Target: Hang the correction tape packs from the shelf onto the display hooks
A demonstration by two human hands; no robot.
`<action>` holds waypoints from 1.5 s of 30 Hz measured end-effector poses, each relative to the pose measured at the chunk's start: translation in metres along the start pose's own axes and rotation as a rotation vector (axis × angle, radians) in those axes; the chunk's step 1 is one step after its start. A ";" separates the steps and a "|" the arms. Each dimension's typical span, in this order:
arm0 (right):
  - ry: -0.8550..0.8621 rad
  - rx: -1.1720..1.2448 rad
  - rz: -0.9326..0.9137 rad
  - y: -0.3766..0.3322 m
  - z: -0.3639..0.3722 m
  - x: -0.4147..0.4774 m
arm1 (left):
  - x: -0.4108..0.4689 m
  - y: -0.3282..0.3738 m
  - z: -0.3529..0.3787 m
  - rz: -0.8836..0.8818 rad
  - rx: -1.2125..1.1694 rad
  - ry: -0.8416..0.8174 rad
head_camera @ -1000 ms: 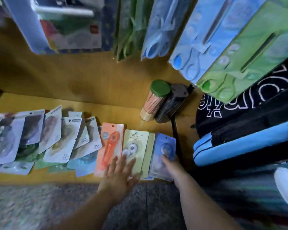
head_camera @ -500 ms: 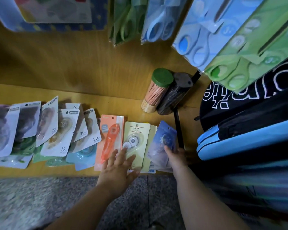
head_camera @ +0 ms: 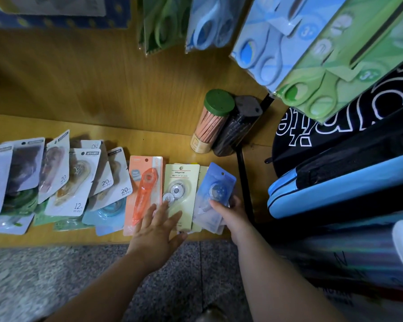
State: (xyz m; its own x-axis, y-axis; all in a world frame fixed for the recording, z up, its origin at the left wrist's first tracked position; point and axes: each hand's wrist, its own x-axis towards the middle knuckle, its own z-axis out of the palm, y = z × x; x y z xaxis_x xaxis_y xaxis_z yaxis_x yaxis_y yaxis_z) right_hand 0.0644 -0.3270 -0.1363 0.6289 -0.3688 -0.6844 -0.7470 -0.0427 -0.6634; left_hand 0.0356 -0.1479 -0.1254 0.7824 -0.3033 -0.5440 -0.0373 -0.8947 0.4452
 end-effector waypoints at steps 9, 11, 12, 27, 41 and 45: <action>-0.022 0.170 0.012 -0.003 0.008 0.005 | 0.003 -0.003 -0.001 0.021 0.078 -0.010; -0.031 0.166 0.060 -0.002 0.010 0.006 | 0.003 -0.004 -0.001 0.017 0.080 -0.009; -0.048 0.157 0.078 -0.002 0.010 0.005 | 0.003 -0.004 -0.001 0.015 0.080 -0.009; 0.140 0.300 -0.028 -0.011 -0.023 -0.007 | 0.003 -0.001 -0.005 -0.008 0.064 0.025; -0.439 0.401 -0.093 -0.038 -0.014 -0.072 | -0.033 0.015 -0.047 -0.066 -0.933 0.413; -0.587 0.100 -0.282 -0.059 -0.026 -0.112 | -0.057 0.038 -0.068 -0.065 -1.271 0.258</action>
State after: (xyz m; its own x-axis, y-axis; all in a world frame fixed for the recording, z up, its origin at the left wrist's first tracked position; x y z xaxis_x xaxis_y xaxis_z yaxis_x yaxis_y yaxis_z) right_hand 0.0321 -0.3075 -0.0127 0.8319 0.2126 -0.5125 -0.5303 0.0329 -0.8472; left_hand 0.0318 -0.1427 -0.0290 0.8624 -0.0724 -0.5010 0.5056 0.0737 0.8596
